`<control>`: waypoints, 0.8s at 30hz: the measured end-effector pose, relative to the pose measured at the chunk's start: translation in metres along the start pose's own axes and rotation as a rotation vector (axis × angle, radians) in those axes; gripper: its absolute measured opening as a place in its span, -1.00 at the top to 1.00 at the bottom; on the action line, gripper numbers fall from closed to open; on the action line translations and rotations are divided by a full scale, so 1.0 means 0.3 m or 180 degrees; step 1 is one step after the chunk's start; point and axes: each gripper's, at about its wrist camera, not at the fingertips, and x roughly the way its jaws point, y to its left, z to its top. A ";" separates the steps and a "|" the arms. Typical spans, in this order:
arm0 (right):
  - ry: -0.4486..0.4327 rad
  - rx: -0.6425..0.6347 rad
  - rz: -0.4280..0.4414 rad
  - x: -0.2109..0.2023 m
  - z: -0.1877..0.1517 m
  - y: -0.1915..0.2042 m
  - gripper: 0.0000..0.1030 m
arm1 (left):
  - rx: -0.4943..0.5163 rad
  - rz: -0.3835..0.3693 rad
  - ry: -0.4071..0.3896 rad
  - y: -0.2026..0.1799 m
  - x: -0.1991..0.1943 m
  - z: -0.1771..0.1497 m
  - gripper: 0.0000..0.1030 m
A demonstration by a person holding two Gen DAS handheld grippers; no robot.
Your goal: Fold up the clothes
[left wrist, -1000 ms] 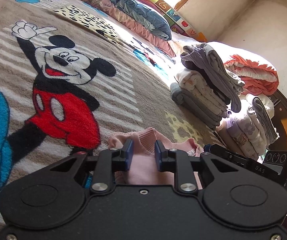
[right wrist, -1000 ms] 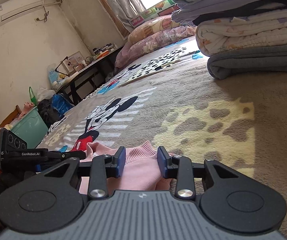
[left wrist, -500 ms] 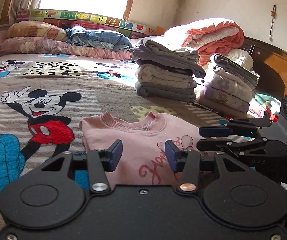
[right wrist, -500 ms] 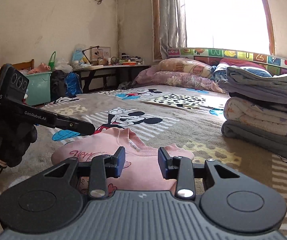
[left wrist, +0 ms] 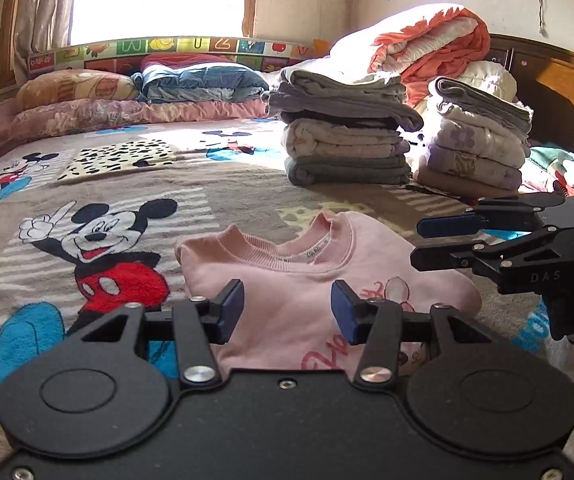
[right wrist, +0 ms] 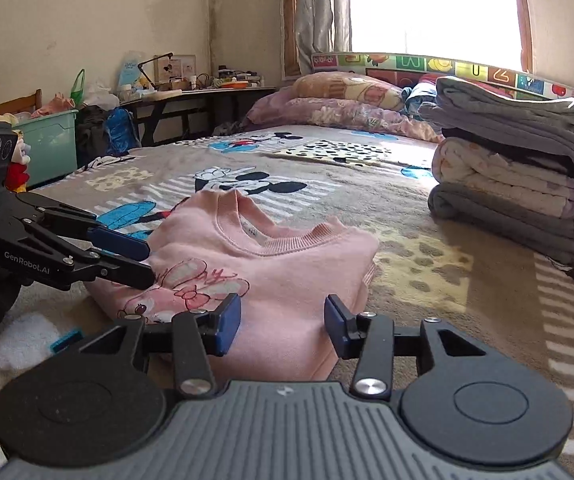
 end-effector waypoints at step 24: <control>0.0269 0.0319 0.0203 0.299 0.040 -0.157 -0.32 | -0.0111 0.0085 0.0413 0.082 0.251 0.000 -0.06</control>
